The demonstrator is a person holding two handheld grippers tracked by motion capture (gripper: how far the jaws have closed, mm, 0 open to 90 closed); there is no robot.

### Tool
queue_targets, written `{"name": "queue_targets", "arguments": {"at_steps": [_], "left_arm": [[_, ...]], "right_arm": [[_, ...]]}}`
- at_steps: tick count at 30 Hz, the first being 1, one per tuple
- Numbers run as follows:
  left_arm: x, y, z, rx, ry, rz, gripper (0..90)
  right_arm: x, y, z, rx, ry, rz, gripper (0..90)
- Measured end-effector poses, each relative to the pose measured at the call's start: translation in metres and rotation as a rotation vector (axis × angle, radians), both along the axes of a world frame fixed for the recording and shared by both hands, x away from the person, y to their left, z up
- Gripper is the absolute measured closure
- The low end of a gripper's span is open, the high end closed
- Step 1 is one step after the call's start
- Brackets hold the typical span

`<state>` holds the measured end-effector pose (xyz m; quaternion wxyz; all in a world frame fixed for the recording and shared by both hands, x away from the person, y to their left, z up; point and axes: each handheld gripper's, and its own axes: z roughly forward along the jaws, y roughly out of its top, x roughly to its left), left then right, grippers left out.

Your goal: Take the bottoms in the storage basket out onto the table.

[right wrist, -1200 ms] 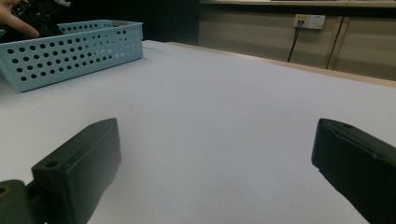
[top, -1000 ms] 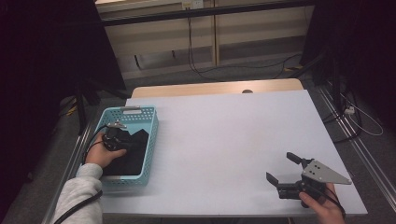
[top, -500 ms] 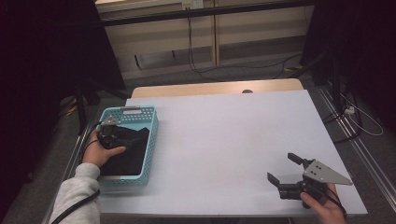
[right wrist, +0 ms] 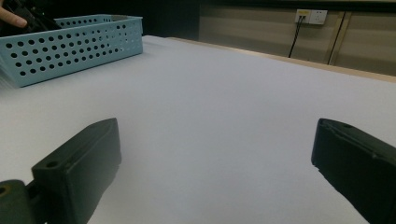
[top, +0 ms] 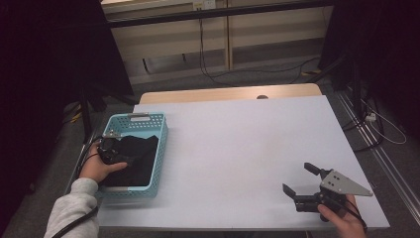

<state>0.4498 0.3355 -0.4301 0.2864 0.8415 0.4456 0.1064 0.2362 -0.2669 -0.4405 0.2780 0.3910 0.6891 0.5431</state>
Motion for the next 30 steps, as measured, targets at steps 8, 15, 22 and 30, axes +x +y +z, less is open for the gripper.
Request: {"name": "queue_targets", "arguments": {"at_steps": [8,15,22,30], "left_arm": [[-0.001,-0.005,-0.009,-0.028,0.029,0.051,0.0],[-0.001,-0.027,-0.005,0.014,0.070,0.023,15.7],[-0.002,-0.026,0.002,0.003,0.103,0.018,42.9],[-0.002,-0.027,0.001,-0.054,0.123,0.051,66.8]], "right_arm": [[0.000,0.000,0.000,-0.002,0.000,0.003,1.1],[0.001,0.002,0.000,-0.006,-0.002,0.009,1.2],[0.001,0.001,0.000,-0.005,0.002,0.005,1.4],[0.002,0.003,0.000,-0.012,0.002,0.013,1.4]]}}
